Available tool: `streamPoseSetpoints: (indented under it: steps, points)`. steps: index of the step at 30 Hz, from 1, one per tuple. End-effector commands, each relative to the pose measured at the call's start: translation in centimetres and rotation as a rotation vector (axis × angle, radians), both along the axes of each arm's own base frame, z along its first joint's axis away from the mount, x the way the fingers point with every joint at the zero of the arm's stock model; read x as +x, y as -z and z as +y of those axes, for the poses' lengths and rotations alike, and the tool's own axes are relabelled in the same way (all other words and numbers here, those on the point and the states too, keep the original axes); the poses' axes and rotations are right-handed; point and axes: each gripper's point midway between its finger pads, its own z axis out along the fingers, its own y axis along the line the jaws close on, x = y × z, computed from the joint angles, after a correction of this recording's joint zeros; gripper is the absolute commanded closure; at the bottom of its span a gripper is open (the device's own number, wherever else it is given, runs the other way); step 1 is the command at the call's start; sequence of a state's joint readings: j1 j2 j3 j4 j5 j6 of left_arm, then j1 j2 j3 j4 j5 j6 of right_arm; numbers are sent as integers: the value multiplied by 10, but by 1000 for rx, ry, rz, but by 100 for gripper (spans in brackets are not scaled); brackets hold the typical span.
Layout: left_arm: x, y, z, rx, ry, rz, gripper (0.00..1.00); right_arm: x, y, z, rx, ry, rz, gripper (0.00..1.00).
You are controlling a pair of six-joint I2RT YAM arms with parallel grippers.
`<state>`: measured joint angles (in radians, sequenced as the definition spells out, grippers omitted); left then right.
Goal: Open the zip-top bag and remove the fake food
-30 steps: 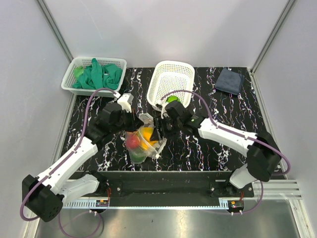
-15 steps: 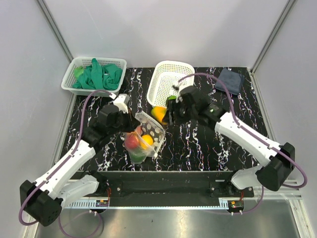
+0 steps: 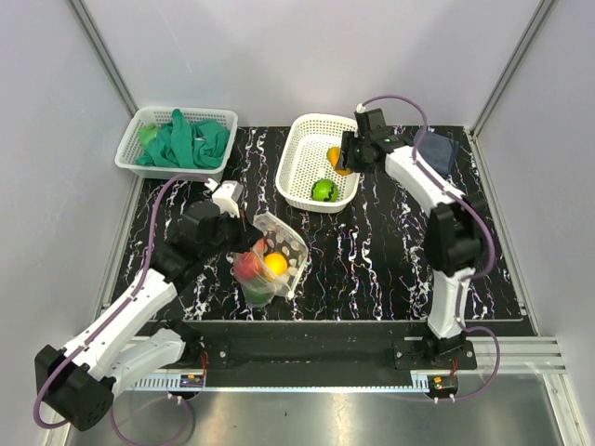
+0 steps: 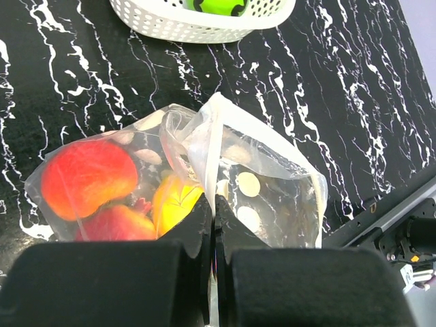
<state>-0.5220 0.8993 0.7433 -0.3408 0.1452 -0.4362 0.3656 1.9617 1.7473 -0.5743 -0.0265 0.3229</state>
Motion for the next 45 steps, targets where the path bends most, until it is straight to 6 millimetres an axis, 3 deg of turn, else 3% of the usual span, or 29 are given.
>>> streamPoseSetpoints:
  steps: [1, 2, 4, 5, 8, 9, 10, 12, 13, 14, 15, 16, 17, 19, 21, 22, 23, 25, 27, 30, 35, 39, 45]
  points:
    - [4, -13, -10, -46, 48, -55, 100, 41, -1, -8, -84, 35, -70, 69]
    - [3, -13, -11, -50, 54, -53, 100, 49, -8, -7, -85, 40, -94, 61]
    - [4, -13, -13, -56, 58, -45, 100, 52, -1, -9, -108, 46, -74, 42]
    - [3, -14, -15, -61, 69, -48, 100, 55, -9, -8, -104, 48, -86, 25]
    - [3, -14, -16, -63, 75, -41, 100, 44, -16, -9, -104, 46, -71, 5]
    - [4, -13, -17, -62, 77, -42, 100, 39, -18, -9, -110, 43, -68, 0]
    - [4, -15, -17, -65, 76, -41, 100, 30, -32, -8, -114, 43, -91, 0]
    - [5, -16, -17, -67, 73, -42, 100, 12, -28, -9, -132, 24, -68, 0]
    - [6, -17, -17, -73, 67, -40, 100, -2, -46, -2, -111, 2, -92, 0]
    - [7, -18, -16, -75, 56, -40, 100, -18, -37, 1, -116, -23, -62, 0]
    - [8, -18, -16, -76, 46, -38, 100, -29, -39, 6, -106, -41, -59, 0]
    - [9, -18, -16, -80, 39, -28, 100, -44, -59, 12, -81, -67, -91, 2]
    - [9, -18, -16, -82, 36, -28, 100, -67, -52, 29, -86, -120, -73, 3]
    - [10, -16, -18, -83, 36, -12, 100, -98, -70, 47, -60, -185, -103, 9]
    - [10, -14, -20, -85, 42, 2, 100, -136, -64, 74, -44, -269, -80, 14]
    - [11, -15, -20, -91, 40, 0, 100, -150, -73, 81, -9, -294, -87, 18]
    - [11, -15, -21, -92, 42, 3, 100, -172, -62, 94, 11, -325, -48, 23]
    - [10, -16, -21, -98, 39, 0, 100, -192, -66, 106, 56, -360, -48, 30]
    - [10, -17, -19, -98, 35, -3, 100, -223, -57, 124, 80, -427, -13, 35]
    - [9, -16, -18, -101, 29, -4, 100, -246, -41, 147, 119, -482, 29, 47]
    - [7, -15, -19, -109, 34, 6, 100, -252, -21, 174, 194, -520, 91, 64]
    - [5, -19, -25, -144, 49, 16, 100, -248, -1, 196, 228, -554, 131, 66]
    - [5, -18, -29, -161, 64, 28, 100, -236, 30, 211, 194, -554, 159, 65]
